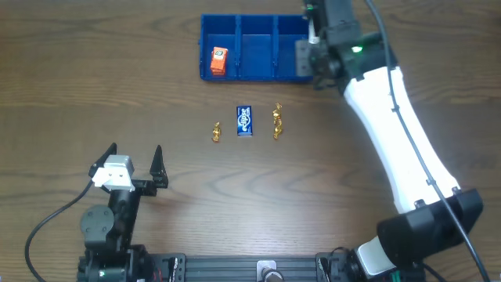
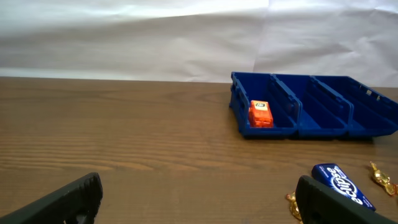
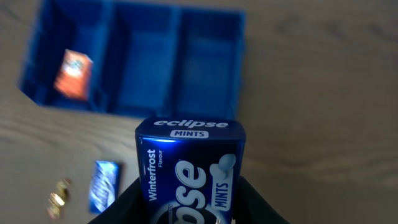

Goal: Sort Candies Into Trays

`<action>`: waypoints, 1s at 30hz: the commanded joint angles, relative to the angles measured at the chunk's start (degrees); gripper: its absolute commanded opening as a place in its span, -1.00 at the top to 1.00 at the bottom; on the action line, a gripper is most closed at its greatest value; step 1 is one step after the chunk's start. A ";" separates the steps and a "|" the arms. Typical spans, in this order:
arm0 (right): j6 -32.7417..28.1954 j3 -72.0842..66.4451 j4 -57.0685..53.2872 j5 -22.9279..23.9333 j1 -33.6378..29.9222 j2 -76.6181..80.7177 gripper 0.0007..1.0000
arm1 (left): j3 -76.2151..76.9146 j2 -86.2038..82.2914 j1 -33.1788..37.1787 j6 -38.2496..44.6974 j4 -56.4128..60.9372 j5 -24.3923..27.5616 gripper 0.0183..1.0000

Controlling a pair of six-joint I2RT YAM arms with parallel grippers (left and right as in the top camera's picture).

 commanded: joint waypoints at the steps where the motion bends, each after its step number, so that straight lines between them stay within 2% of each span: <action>1: 4.39 4.96 4.31 5.81 4.83 4.96 0.93 | -1.07 -0.37 0.24 0.83 -1.92 1.40 -1.00; 8: 7.19 11.98 7.04 5.60 7.45 16.26 0.93 | -1.07 -0.37 0.24 0.83 -1.92 1.40 -1.00; 11: 7.37 12.22 12.02 5.57 7.50 21.88 0.93 | -1.07 -0.37 0.24 0.85 -1.92 1.40 -1.00; 20: 7.34 12.22 20.02 5.57 7.50 27.78 0.93 | -1.07 -0.37 0.24 0.83 -1.92 1.40 -1.00; 30: 7.15 12.22 22.03 6.14 7.50 30.36 0.93 | -1.07 -0.37 0.24 0.83 -1.92 1.40 -1.00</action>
